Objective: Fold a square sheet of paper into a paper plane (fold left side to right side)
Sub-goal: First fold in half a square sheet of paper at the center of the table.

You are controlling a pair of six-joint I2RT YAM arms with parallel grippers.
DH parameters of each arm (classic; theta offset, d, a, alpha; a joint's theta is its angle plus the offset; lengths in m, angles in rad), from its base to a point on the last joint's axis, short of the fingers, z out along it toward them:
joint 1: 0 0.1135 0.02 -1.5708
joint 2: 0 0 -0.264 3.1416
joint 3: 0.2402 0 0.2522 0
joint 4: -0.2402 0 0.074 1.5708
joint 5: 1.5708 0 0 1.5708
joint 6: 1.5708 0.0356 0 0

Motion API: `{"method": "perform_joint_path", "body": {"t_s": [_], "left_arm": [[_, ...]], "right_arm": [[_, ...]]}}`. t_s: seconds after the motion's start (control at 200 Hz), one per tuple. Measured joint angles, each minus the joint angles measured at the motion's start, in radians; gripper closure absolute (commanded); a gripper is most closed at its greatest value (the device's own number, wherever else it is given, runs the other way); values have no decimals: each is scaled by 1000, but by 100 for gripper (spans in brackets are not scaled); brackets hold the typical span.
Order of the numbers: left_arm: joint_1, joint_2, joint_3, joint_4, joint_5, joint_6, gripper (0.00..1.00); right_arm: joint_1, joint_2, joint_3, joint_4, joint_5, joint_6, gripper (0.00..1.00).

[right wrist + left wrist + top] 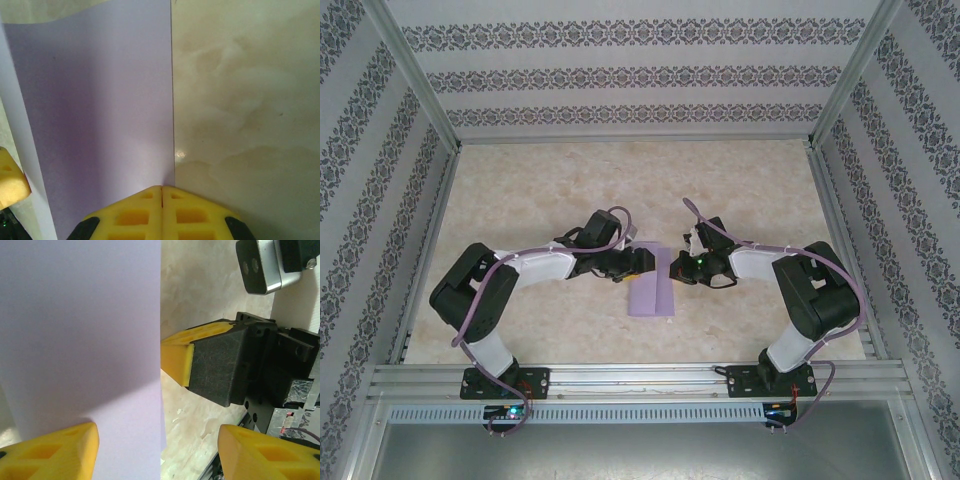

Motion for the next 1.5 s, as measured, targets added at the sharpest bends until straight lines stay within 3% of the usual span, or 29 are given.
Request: {"method": "perform_joint_path", "body": {"t_s": [0.165, 0.505, 0.64, 0.695, 0.904, 1.194, 1.294, 1.499], "left_arm": [[0, 0, 10, 0, -8, 1, 46], [-1, 21, 17, -18, -35, 16, 84], [-1, 34, 21, -37, -45, 21, 91], [-3, 34, 21, -45, -51, 23, 92], [-7, 34, 24, -53, -60, 23, 94], [-7, 34, 26, -53, -60, 23, 95], [-7, 34, 26, -53, -60, 23, 95], [-11, 34, 26, -53, -60, 22, 95]], "right_arm": [[0, 0, -10, 25, -5, 5, 98], [0, 0, -18, 48, -11, 8, 99], [0, 0, -21, 53, -13, 11, 99], [0, -3, -23, 54, -14, 11, 98], [-6, -57, -47, 53, -20, 27, 77], [-58, -178, -97, 122, -84, 42, 42], [-57, -172, -114, 178, -132, 57, 37], [-43, -92, -135, 299, -195, 95, 37]]}}
